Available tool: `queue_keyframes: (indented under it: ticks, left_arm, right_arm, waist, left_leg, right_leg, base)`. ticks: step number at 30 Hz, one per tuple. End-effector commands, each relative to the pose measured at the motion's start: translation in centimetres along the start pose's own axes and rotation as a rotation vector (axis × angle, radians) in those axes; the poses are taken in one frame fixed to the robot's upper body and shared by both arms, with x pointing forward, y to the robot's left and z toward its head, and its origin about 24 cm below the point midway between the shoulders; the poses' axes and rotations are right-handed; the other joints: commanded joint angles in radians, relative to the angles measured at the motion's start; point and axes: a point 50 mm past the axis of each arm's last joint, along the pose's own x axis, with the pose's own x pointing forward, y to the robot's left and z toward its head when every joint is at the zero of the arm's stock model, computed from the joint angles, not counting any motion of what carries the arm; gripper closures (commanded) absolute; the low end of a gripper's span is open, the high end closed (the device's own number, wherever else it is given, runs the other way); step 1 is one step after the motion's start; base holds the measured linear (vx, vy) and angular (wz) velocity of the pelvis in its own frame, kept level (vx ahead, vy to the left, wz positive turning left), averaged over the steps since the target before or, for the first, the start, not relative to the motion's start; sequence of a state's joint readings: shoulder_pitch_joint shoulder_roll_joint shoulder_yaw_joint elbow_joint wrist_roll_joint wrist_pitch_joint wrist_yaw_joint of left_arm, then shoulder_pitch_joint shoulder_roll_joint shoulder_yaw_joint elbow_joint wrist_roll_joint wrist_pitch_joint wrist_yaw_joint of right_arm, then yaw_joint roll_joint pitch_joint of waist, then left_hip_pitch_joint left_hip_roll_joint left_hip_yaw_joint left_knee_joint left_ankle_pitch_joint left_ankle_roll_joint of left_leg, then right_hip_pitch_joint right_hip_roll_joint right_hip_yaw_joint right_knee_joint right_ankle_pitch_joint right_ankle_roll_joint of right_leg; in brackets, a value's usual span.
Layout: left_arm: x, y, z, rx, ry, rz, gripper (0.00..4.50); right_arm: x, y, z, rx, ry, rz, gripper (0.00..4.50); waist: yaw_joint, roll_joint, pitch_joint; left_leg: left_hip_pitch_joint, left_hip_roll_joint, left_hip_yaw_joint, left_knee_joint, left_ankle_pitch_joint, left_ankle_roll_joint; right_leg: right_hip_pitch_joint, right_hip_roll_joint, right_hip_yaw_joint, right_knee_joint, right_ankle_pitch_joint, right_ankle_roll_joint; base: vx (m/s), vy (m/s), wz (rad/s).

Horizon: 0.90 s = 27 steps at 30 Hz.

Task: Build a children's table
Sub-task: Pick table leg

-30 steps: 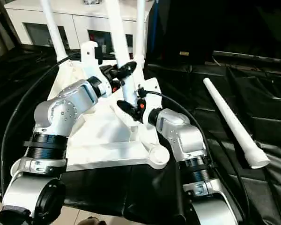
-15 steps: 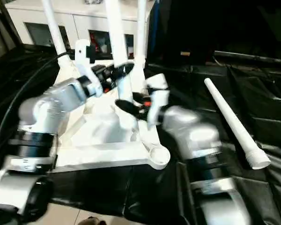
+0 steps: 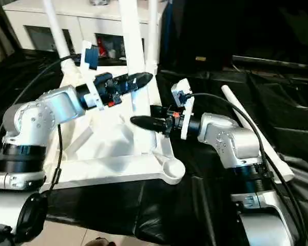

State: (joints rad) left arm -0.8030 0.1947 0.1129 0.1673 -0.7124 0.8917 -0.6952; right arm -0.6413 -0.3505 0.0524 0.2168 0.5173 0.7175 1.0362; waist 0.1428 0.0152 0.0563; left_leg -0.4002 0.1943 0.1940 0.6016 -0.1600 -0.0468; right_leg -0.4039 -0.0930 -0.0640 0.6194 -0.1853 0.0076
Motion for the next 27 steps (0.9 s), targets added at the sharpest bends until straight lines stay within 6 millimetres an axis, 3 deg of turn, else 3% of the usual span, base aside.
queue_keyframes:
  ticks: [1,13,14,17,22,25,27]
  left_arm:
    - [0.7,-2.0,0.7,0.013,-0.011,-0.153,2.64]
    - [0.6,-2.1,1.0,0.007,-0.037,-0.153,2.64]
    - [0.8,-1.7,1.0,0.028,-0.045,-0.111,2.64]
    - [1.2,-0.4,1.0,0.011,-0.055,0.029,1.94]
    - [1.5,0.9,1.0,0.088,-0.067,0.229,1.59]
    - [1.8,1.1,0.9,0.077,-0.08,0.273,1.56]
    - [1.9,1.1,0.8,0.08,-0.081,0.286,1.9]
  right_arm:
    - [-0.4,-0.7,-0.1,0.014,0.037,-0.061,1.66]
    - [0.0,-0.3,-0.7,0.027,0.053,-0.035,2.55]
    - [0.1,-0.3,-0.7,0.026,0.05,-0.037,2.58]
    - [0.2,-0.4,-0.6,0.016,0.041,-0.056,2.6]
    - [0.7,-0.9,-0.2,-0.016,0.016,-0.141,2.61]
    - [1.2,-0.9,-0.1,-0.036,0.006,-0.176,2.62]
    - [1.3,-0.9,-0.1,-0.045,0.007,-0.188,2.62]
  waist:
    - [-0.003,-0.011,-0.079]
    - [-0.002,-0.009,-0.08]
    - [-0.002,-0.01,-0.08]
    - [-0.002,-0.009,-0.08]
    - [-0.004,-0.01,-0.081]
    - [-0.006,-0.011,-0.081]
    - [-0.005,-0.012,-0.082]
  left_leg:
    - [0.032,0.03,-0.014,-0.064,-0.156,-0.003]
    - [0.028,0.028,-0.015,-0.064,-0.147,-0.005]
    - [0.029,0.028,-0.015,-0.064,-0.149,-0.007]
    - [0.029,0.029,-0.015,-0.063,-0.154,-0.011]
    - [0.028,0.028,-0.018,-0.065,-0.156,-0.02]
    - [0.025,0.027,-0.018,-0.064,-0.143,-0.019]
    - [0.027,0.027,-0.017,-0.063,-0.135,-0.013]
  right_leg:
    - [0.049,-0.048,0.036,-0.061,-0.125,-0.221]
    - [0.051,-0.048,0.036,-0.06,-0.111,-0.219]
    - [0.052,-0.049,0.036,-0.06,-0.115,-0.218]
    - [0.051,-0.048,0.036,-0.062,-0.112,-0.217]
    - [0.053,-0.05,0.035,-0.064,-0.12,-0.2]
    - [0.055,-0.049,0.035,-0.062,-0.109,-0.193]
    - [0.053,-0.048,0.035,-0.061,-0.098,-0.2]
  base:
    - [0.0,0.0,0.0]
    - [0.0,0.0,0.0]
    - [0.0,0.0,0.0]
    - [0.0,0.0,0.0]
    - [0.0,0.0,0.0]
    - [0.0,0.0,0.0]
    - [0.0,0.0,0.0]
